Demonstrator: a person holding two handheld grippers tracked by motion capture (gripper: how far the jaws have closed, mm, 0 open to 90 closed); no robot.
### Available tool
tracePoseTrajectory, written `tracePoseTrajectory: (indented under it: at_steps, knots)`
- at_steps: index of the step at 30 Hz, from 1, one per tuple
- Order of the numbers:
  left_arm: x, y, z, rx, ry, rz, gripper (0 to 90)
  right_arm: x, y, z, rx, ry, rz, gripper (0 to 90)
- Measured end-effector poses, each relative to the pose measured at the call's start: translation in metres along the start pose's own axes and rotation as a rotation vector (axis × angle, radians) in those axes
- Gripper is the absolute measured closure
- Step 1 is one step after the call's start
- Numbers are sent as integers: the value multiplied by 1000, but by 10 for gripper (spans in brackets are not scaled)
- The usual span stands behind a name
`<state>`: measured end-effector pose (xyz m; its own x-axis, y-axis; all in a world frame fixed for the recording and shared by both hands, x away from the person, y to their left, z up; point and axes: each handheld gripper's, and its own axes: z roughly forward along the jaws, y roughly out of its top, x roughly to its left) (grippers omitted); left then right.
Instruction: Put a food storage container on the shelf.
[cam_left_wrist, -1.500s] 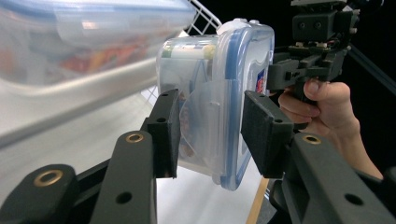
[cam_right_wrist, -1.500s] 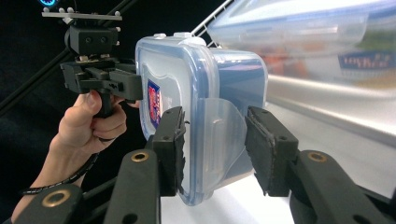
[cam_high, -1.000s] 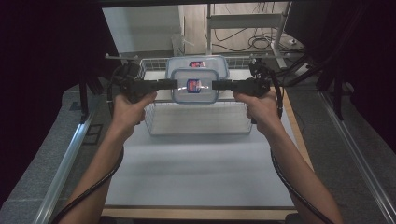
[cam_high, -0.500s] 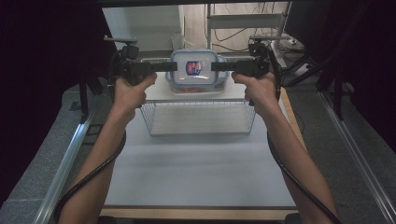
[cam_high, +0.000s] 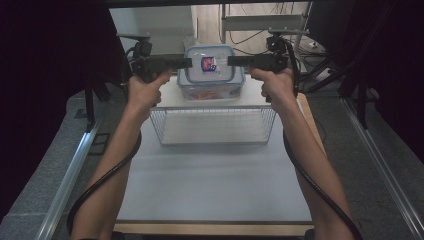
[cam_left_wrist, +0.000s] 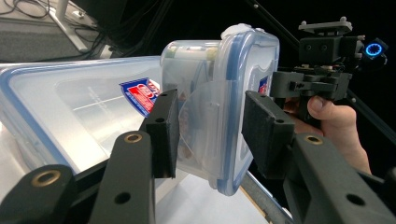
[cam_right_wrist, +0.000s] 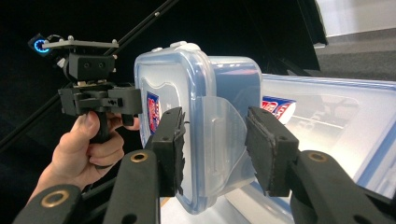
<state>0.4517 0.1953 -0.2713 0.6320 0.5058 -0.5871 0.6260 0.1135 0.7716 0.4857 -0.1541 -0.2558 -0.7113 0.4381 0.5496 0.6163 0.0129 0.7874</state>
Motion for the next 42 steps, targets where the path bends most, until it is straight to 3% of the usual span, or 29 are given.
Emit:
tracePoseTrajectory:
  at_steps: [10,14,18,21,23,28,33,34,36,39,42]
  knots:
    - [12,-3,11,20,10,-24,571,-19,-2,6,5,3,42,576]
    - [11,-2,12,19,18,-10,567,-23,-3,6,-4,11,56,574]
    - [9,1,13,27,63,21,555,-24,-3,7,-14,2,57,565]
    - [7,1,19,47,111,30,563,-21,-2,10,-11,-66,27,527]
    - [8,2,20,42,121,8,501,-19,-2,14,-4,-123,-2,510]
    - [9,1,20,23,116,-1,520,-19,-1,16,-32,-153,-9,518]
    - [4,-1,19,29,139,43,450,-14,0,17,-41,-210,-71,491]
    - [1,-2,19,27,151,73,406,-10,0,16,-37,-241,-118,486]
    - [-4,-4,19,26,174,110,378,-6,0,14,-40,-260,-147,483]
    - [-11,-7,16,26,216,190,342,0,-1,8,-50,-265,-179,497]
    - [-20,-12,11,19,250,271,362,7,-4,3,-39,-272,-216,554]
